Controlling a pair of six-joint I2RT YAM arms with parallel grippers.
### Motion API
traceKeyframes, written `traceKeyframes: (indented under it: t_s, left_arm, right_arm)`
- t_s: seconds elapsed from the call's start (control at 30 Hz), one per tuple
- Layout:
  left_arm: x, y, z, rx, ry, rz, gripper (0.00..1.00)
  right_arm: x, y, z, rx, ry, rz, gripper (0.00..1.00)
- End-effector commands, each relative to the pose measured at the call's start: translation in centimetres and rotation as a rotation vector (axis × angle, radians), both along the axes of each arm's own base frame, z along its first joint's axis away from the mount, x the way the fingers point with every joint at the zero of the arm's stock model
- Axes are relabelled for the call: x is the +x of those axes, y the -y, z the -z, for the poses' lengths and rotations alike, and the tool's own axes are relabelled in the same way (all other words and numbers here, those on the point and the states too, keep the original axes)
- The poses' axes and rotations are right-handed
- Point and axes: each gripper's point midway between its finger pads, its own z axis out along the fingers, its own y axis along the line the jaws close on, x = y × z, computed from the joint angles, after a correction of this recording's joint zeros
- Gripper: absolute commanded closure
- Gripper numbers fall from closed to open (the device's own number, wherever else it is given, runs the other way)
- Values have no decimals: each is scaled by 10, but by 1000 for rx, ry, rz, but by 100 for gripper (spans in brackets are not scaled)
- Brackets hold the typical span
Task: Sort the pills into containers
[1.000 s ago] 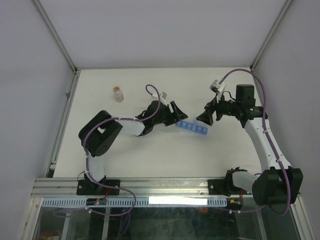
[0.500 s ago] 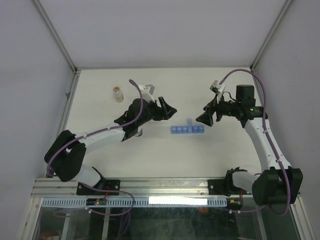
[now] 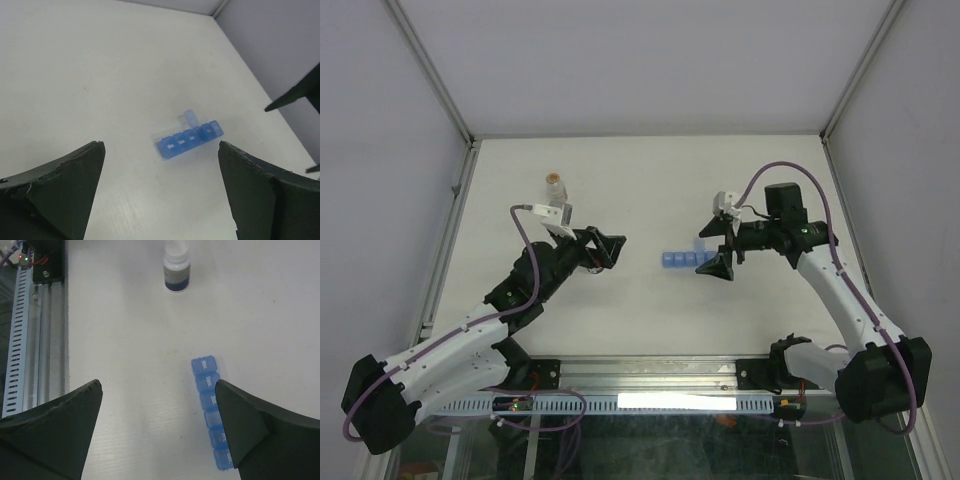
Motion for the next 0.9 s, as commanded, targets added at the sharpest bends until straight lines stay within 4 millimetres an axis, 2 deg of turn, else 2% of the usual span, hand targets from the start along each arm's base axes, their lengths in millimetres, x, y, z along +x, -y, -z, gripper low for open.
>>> traceKeyframes:
  t_s: [0.0, 0.07, 0.17, 0.27, 0.33, 0.5, 0.6, 0.77, 0.87]
  left_arm:
    - [9, -31, 33, 102, -130, -170, 1]
    - [9, -35, 47, 140, -173, -196, 1]
    - [15, -49, 70, 211, -276, -295, 1]
    - [20, -57, 86, 296, -363, -368, 1]
    - [21, -61, 96, 347, -399, -397, 7]
    - [27, -65, 104, 415, -420, -428, 28]
    - [30, -64, 108, 456, -431, -431, 36]
    - [37, -56, 113, 507, -446, -412, 43]
    - [41, -53, 114, 520, -450, -409, 51]
  right_arm:
    - [0, -23, -19, -29, 183, -121, 2]
    - [6, -25, -14, -36, 103, -93, 4]
    - [12, -19, 6, -89, 39, -36, 5]
    - [9, -18, 15, -84, 30, -21, 5]
    - [8, -18, 16, -77, 33, -20, 5]
    - [10, -18, 16, -85, 20, -9, 6]
    - [9, -19, 16, -81, 17, -15, 6]
    - [8, -19, 15, -80, 19, -16, 6]
    - [7, -19, 15, -79, 19, -17, 6]
